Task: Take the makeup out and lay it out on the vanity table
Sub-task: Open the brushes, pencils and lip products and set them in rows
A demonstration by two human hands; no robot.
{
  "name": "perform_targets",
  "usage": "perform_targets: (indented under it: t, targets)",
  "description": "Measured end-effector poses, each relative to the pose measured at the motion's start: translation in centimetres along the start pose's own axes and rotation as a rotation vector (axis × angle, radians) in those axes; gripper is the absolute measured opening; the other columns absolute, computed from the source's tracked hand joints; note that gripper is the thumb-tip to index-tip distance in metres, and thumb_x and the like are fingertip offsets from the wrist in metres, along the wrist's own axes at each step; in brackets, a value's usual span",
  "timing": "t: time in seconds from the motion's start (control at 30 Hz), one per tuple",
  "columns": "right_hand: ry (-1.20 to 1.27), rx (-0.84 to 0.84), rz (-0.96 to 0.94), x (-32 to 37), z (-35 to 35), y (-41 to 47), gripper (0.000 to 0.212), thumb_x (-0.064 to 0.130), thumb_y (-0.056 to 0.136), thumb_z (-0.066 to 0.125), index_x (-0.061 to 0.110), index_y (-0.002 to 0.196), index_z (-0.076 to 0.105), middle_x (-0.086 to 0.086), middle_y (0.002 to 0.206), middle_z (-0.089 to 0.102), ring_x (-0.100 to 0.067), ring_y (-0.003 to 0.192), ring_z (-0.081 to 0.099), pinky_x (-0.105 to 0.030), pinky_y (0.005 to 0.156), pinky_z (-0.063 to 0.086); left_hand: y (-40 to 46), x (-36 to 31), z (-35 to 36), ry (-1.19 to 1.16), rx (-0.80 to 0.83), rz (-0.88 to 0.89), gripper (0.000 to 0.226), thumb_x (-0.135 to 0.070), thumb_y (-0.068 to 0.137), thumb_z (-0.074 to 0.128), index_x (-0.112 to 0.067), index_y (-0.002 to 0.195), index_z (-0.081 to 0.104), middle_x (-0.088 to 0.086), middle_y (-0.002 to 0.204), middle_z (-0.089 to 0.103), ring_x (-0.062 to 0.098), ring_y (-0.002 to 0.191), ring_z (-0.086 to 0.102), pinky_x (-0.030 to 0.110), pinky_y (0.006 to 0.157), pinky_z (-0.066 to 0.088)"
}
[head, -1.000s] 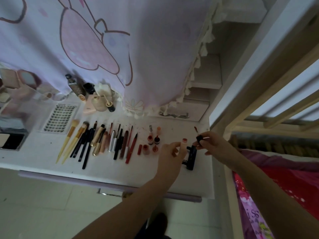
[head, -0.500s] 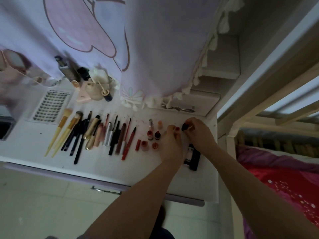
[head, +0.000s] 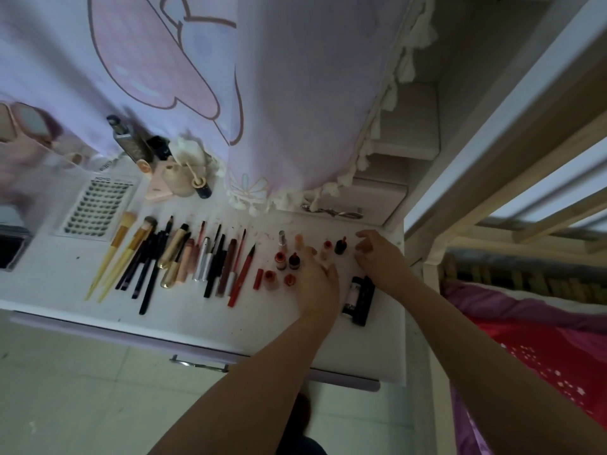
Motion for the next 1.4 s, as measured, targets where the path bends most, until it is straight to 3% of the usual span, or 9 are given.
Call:
perform_targets:
  t: [0.1,0.2,0.4,0.53,0.7,0.97,1.2,1.33,1.4]
  targets:
    - [-0.298,0.087,-0.096,0.2,-0.6,-1.2,0.029,0.017,0.096,0.045,0.011,0.121,0.058,-0.010,0.120,0.057,-0.023,0.109,0.052,-0.031,0.092,0.042,-2.3,0.4,0.4,0.110,0.060,0.050,0.023,-0.025,0.095,0.049,-0.014,0.114,0.043,0.000,0.083,0.051,0.020,0.078,0.055,0.030,0.068,0.048]
    - [-0.549,0.139,-0.112,0.2,-0.4,-2.1,0.029,0.025,0.097,0.040,0.018,0.114,0.062,-0.005,0.121,0.054,-0.023,0.110,0.048,-0.040,0.094,0.042,-3.7,0.8,1.4,0.360,0.150,0.201,0.023,-0.032,0.094,0.049,-0.013,0.108,0.046,0.001,0.101,0.051,0.018,0.094,0.050,0.032,0.077,0.046]
    - [-0.710,0.128,-0.128,1.3,1.0,-2.6,0.029,0.034,0.095,0.041,0.015,0.103,0.062,-0.002,0.115,0.055,-0.022,0.107,0.046,-0.037,0.088,0.036,-3.3,0.4,1.7,0.548,0.158,0.368,0.026,-0.030,0.094,0.050,-0.006,0.104,0.054,0.010,0.106,0.054,0.026,0.096,0.053,0.034,0.073,0.044]
    - [-0.637,0.098,-0.139,2.7,1.6,-3.0,0.035,0.042,0.095,0.039,0.016,0.098,0.063,-0.002,0.104,0.057,-0.021,0.101,0.050,-0.035,0.082,0.034,-2.9,1.0,0.4,0.561,0.146,0.375,0.027,-0.029,0.097,0.042,-0.008,0.111,0.052,0.008,0.111,0.053,0.023,0.098,0.053,0.031,0.078,0.045]
    - [-0.177,0.242,0.052,3.1,1.2,-4.6,0.056,0.055,0.095,0.034,0.014,0.069,0.062,-0.002,0.067,0.060,-0.018,0.066,0.059,-0.029,0.070,0.045,-4.8,-0.7,-1.7,0.492,0.158,0.503,0.047,-0.041,0.096,0.023,-0.009,0.119,0.050,0.007,0.102,0.058,0.021,0.082,0.056,0.029,0.066,0.045]
    - [0.375,0.281,0.181,6.6,-0.5,-7.8,0.052,0.047,0.094,0.047,0.016,0.052,0.045,0.007,0.038,0.034,-0.009,0.036,0.026,-0.019,0.042,0.024,-6.1,-4.3,-4.8,0.329,0.384,0.540,0.024,-0.033,0.101,0.029,-0.016,0.096,0.046,-0.009,0.063,0.042,0.005,0.051,0.039,0.020,0.049,0.032]
    - [0.266,0.436,-0.039,9.2,-2.2,-10.1,0.021,0.036,0.096,0.048,0.018,0.092,0.059,0.003,0.072,0.055,-0.008,0.059,0.046,-0.019,0.051,0.039,-7.0,-5.1,-6.7,0.145,0.599,0.438,0.026,-0.027,0.102,0.031,-0.027,0.080,0.044,-0.007,0.067,0.044,0.002,0.053,0.037,0.014,0.052,0.033]
    - [0.180,0.477,0.047,9.2,-2.4,-10.5,0.048,0.055,0.093,0.032,0.017,0.082,0.059,0.003,0.063,0.057,-0.007,0.052,0.047,-0.020,0.052,0.038,-7.5,-5.7,-6.9,0.247,0.618,0.505,0.023,-0.028,0.101,0.034,-0.026,0.079,0.043,-0.005,0.069,0.045,0.008,0.057,0.039,0.021,0.056,0.035]
    - [0.146,0.479,0.019,9.4,-2.4,-10.4,0.043,0.048,0.095,0.036,0.014,0.082,0.059,0.003,0.061,0.055,-0.008,0.050,0.045,-0.019,0.051,0.038,-7.5,-5.7,-7.0,0.242,0.638,0.495,0.023,-0.028,0.100,0.034,-0.027,0.079,0.044,-0.005,0.070,0.045,0.009,0.059,0.041,0.022,0.058,0.036]
Point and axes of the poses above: each hand's wrist, its own y-axis towards the middle knuckle, its own z-axis out of the palm, x = y × z, the point moved 8 cm from there along y, towards the middle knuckle
